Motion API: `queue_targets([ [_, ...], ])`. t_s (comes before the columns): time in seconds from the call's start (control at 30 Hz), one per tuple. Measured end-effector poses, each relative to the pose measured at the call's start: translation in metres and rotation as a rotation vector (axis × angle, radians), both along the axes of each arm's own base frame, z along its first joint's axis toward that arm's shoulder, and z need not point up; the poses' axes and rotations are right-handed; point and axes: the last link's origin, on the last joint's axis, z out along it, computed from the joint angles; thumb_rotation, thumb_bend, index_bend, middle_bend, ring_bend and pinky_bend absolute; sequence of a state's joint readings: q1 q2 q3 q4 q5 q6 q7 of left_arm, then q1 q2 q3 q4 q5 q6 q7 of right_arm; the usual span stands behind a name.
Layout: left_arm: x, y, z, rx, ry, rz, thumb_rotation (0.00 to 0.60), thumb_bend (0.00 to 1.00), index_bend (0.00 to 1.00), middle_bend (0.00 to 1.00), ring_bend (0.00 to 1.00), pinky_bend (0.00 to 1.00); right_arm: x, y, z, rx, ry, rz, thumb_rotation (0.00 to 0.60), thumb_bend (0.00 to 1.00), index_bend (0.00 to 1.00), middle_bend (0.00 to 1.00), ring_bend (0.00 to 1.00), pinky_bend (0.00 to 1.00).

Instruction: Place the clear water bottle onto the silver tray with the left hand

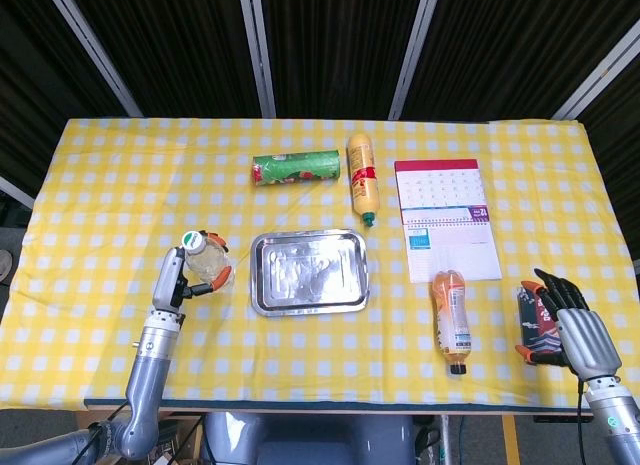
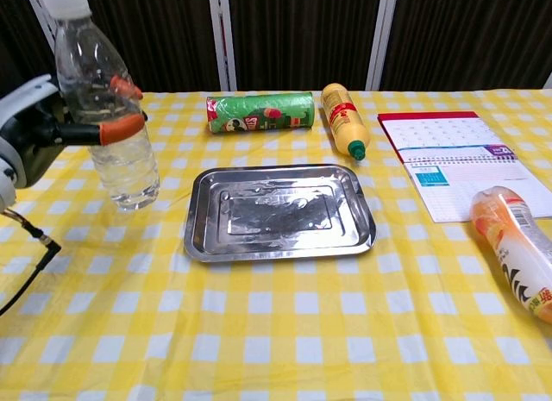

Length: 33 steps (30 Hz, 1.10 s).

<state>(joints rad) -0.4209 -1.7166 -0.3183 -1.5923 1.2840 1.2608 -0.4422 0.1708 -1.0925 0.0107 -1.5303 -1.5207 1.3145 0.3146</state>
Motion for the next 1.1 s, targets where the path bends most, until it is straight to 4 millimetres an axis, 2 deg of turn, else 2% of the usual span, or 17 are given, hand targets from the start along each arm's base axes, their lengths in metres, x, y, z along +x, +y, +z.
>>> queue_targets([
  [0.37, 0.099, -0.016, 0.067, 0.068, 0.007, -0.133, 0.6, 0.53, 0.78, 0.79, 0.24, 0.12, 0.0, 0.0, 0.0, 0.005, -0.003, -0.002, 0.6, 0.16, 0.18, 0.04, 0.0, 0.0],
  [0.5, 0.121, -0.024, 0.089, 0.105, 0.015, -0.149, 0.6, 0.53, 0.78, 0.79, 0.24, 0.12, -0.001, 0.001, 0.0, 0.008, -0.005, -0.008, 0.6, 0.16, 0.18, 0.04, 0.0, 0.0],
  [0.6, 0.13, -0.029, 0.108, 0.141, 0.001, -0.136, 0.6, 0.53, 0.78, 0.79, 0.24, 0.12, -0.001, 0.001, 0.0, 0.013, -0.005, -0.008, 0.6, 0.16, 0.18, 0.04, 0.0, 0.0],
  [0.7, 0.125, -0.028, 0.119, 0.167, 0.01, -0.098, 0.6, 0.53, 0.78, 0.79, 0.24, 0.12, 0.0, 0.001, -0.001, 0.015, -0.007, -0.006, 0.6, 0.16, 0.18, 0.04, 0.0, 0.0],
  [0.83, 0.109, -0.025, 0.12, 0.165, 0.023, -0.052, 0.6, 0.53, 0.77, 0.79, 0.24, 0.12, 0.0, 0.001, -0.001, 0.017, -0.003, -0.008, 0.6, 0.16, 0.18, 0.04, 0.0, 0.0],
  [1.1, 0.046, -0.006, 0.099, 0.112, 0.046, 0.06, 0.6, 0.53, 0.77, 0.79, 0.24, 0.12, -0.001, 0.001, -0.003, 0.025, 0.001, -0.017, 0.6, 0.16, 0.18, 0.04, 0.0, 0.0],
])
